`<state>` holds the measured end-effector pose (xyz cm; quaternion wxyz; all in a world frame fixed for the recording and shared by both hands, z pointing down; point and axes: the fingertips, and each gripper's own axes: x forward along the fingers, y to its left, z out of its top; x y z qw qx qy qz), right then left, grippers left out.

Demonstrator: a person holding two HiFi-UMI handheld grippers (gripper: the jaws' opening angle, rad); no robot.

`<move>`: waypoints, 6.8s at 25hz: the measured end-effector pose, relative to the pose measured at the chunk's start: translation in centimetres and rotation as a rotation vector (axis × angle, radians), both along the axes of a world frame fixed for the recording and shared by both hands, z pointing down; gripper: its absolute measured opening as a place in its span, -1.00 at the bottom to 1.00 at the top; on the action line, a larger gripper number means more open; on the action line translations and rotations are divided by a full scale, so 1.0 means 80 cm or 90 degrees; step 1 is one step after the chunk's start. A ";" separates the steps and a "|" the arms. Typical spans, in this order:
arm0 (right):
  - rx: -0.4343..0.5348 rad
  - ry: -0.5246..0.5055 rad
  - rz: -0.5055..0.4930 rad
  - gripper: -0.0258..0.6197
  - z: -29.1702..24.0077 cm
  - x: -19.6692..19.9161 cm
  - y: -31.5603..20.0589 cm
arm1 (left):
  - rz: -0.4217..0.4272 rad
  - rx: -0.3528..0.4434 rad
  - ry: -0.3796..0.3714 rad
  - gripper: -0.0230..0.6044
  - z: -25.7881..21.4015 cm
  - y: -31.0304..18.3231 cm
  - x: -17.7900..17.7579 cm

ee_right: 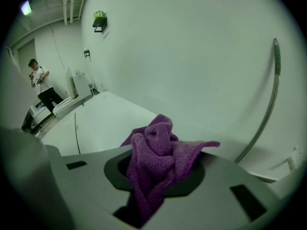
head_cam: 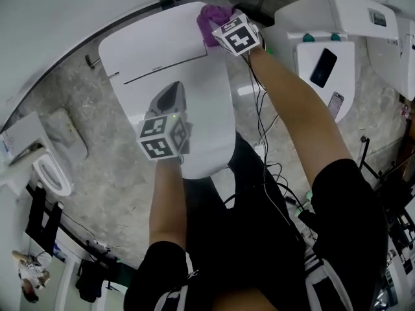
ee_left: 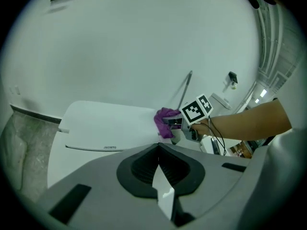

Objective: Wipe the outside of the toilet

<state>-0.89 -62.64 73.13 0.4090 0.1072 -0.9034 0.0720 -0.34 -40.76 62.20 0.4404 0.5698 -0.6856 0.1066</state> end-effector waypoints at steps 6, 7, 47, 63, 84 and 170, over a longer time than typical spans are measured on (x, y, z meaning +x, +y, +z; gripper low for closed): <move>-0.007 -0.018 -0.095 -0.63 0.035 0.034 -0.017 | 0.028 -0.021 -0.020 -0.90 0.011 -0.031 0.024; -0.004 -0.027 -0.120 -0.63 0.041 0.033 -0.013 | 0.030 -0.023 -0.023 -0.90 0.014 -0.035 0.023; -0.004 -0.017 -0.306 -0.63 0.183 0.155 0.161 | 0.223 -0.107 -0.071 -0.90 0.118 0.016 0.109; -0.058 0.012 -0.194 -0.64 0.186 0.284 0.345 | 0.351 -0.084 -0.051 -0.90 0.120 0.131 0.185; -0.072 -0.004 -0.181 -0.64 0.190 0.421 0.592 | 0.321 -0.122 -0.094 -0.90 0.134 0.371 0.328; -0.265 -0.085 0.919 -0.64 0.153 -0.187 0.648 | 0.113 -0.093 0.068 -0.90 0.133 0.566 -0.365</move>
